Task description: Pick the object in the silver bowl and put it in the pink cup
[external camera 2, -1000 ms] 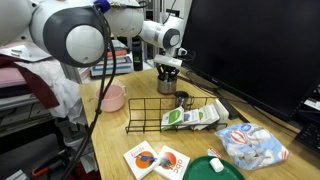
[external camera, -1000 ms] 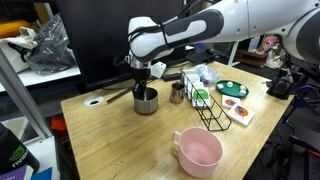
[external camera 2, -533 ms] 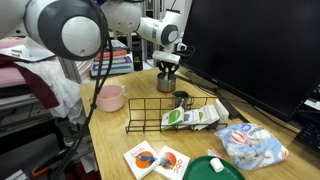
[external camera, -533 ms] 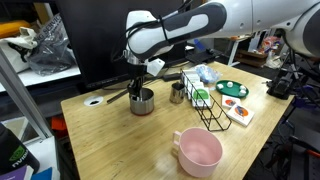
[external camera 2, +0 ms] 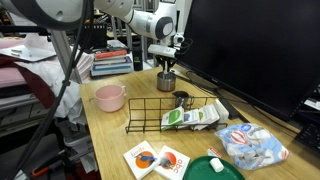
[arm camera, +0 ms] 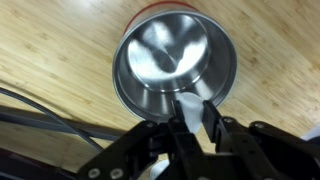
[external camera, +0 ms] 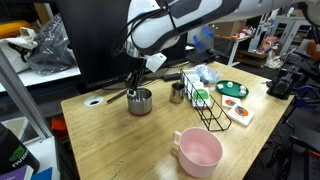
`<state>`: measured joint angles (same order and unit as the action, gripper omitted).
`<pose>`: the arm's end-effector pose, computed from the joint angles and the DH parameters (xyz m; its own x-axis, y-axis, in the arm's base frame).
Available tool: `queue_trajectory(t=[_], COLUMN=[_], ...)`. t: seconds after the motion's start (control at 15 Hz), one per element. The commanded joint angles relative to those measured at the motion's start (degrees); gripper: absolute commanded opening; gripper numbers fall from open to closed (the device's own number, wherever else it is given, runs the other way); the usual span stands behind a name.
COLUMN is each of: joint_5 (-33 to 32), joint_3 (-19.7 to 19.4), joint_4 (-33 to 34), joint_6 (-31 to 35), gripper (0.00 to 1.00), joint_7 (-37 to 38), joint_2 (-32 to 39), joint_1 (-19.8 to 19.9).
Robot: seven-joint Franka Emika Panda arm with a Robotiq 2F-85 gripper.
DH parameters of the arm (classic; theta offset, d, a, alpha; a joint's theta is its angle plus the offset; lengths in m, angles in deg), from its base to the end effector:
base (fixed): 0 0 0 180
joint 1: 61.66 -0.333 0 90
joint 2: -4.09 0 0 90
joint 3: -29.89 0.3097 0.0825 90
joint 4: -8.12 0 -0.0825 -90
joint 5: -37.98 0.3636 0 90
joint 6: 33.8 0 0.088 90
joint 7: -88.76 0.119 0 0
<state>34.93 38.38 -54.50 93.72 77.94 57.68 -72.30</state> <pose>0.7406 0.2139 0.2687 0.8688 0.4472 0.2127 0.4636 -0.8855 -0.0318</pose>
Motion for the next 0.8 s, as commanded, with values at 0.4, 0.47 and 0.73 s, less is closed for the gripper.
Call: queue_trajectory(t=[0.4,0.47,0.73], joint_5=[-4.8,-5.4,-5.8], joint_3=[-4.0,-4.4,-4.4], joint_4=[-30.9,-34.1,-48.1], joint_6=[19.9,21.3,26.2], gripper=[0.06,0.06,0.06], joint_7=[13.2,14.6,15.9], joint_2=[-18.4,-20.1,-27.1], joint_1=[-4.7,-5.3,-4.9])
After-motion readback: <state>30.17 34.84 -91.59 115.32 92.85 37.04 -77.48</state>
